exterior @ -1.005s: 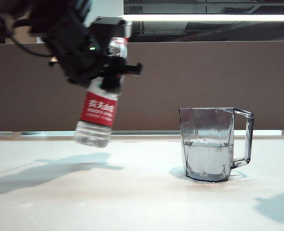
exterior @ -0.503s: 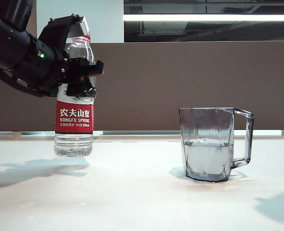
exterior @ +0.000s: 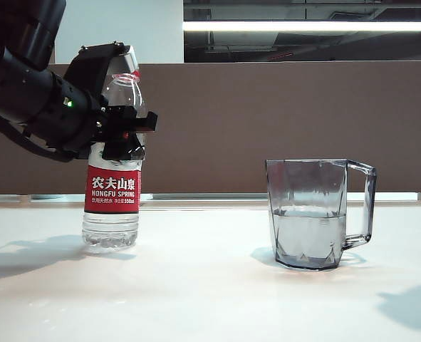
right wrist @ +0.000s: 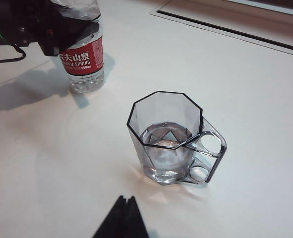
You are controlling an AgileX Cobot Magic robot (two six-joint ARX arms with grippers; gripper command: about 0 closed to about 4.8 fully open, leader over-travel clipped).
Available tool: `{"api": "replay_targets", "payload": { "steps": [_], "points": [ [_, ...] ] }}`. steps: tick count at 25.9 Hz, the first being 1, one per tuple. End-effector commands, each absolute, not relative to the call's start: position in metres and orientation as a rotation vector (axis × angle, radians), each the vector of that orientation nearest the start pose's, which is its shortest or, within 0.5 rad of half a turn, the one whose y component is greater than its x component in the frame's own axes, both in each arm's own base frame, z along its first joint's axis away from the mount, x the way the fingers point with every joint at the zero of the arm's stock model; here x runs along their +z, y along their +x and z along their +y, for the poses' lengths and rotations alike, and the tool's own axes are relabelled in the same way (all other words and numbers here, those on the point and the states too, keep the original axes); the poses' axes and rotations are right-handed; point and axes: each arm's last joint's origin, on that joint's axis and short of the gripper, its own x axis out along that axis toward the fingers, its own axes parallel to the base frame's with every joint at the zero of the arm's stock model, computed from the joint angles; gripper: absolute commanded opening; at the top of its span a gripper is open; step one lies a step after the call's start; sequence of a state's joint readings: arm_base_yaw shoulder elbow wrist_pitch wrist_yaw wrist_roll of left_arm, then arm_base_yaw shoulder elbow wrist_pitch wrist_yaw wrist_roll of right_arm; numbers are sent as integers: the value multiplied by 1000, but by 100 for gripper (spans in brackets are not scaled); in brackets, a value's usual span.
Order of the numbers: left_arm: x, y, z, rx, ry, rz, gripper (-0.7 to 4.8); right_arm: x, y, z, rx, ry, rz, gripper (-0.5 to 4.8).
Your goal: Pick up the mineral water bottle with the left hand on the table and pour water into the mug until it's half full.
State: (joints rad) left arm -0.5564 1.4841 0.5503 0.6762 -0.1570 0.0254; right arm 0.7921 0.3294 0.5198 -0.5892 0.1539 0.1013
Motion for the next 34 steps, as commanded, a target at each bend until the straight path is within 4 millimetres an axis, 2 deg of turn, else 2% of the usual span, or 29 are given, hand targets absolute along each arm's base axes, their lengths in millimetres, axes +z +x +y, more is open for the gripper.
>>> {"api": "replay_targets", "payload": {
  "steps": [1,4,7,8,16,24,34],
  "points": [
    [185,244,-147,-423,110,213,251,261,65,60,611,-69,363,-2],
    [185,244,-147,-432,125,213,277,261,65,60,611,-69,363,-2],
    [186,242,-147,-455,154,223,392,261,65,60,611,-69,363,-2],
    [186,241,-147,-457,161,222,406,261,65,60,611,-69,363,-2],
    [203,232,-141,-458,184,211,406,262,65,60,611,-69,362,-2],
    [205,219,-133,-454,225,328,405,261,65,60,612,-69,363,-2],
    [229,191,-115,-453,238,368,404,261,65,60,611,-69,363,-1]
  ]
}}
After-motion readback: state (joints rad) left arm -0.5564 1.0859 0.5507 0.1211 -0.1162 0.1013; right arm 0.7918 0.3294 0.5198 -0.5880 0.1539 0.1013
